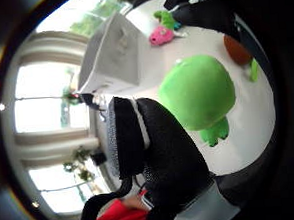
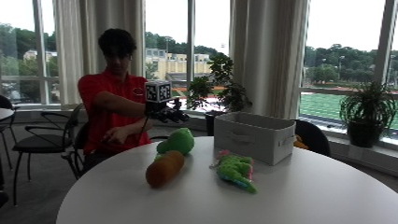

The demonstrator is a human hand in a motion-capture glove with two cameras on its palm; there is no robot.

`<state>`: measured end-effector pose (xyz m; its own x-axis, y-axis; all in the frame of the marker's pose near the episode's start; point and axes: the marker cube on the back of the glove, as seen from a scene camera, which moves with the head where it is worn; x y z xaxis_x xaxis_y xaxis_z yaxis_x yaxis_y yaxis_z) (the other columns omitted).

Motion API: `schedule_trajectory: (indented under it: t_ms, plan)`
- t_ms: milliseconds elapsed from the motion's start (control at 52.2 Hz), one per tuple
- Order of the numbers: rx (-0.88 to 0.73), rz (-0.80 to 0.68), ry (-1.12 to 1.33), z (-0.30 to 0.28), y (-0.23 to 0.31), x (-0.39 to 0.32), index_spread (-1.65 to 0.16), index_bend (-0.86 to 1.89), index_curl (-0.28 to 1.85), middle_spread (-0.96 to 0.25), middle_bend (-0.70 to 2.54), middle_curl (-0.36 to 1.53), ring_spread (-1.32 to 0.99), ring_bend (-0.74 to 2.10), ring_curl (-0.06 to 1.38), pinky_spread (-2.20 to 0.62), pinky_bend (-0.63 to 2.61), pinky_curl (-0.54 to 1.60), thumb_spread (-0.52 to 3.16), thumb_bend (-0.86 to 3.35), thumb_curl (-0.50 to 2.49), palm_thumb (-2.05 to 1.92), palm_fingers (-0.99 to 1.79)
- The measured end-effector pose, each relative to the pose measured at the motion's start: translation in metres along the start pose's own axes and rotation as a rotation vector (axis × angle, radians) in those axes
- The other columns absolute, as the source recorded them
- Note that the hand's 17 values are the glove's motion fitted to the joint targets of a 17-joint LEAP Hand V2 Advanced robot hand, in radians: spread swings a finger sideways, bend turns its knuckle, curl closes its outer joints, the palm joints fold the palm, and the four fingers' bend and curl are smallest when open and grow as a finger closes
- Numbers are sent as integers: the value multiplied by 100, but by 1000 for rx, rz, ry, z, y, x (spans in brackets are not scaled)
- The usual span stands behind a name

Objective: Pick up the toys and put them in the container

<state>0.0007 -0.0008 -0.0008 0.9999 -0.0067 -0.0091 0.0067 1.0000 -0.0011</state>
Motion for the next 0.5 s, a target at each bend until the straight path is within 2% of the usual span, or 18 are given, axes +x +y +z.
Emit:
schedule_trajectory:
  t_ms: [191,498]
  plan:
    - [7,-9,16,0,4,-6,-34,33,14,-19,19,9,-20,19,6,1,38,15,91,-8,1,-12,15]
    - [3,-10,5,-2,5,-1,-42,34,23,-23,19,18,-26,20,11,1,39,21,116,-8,4,-12,11]
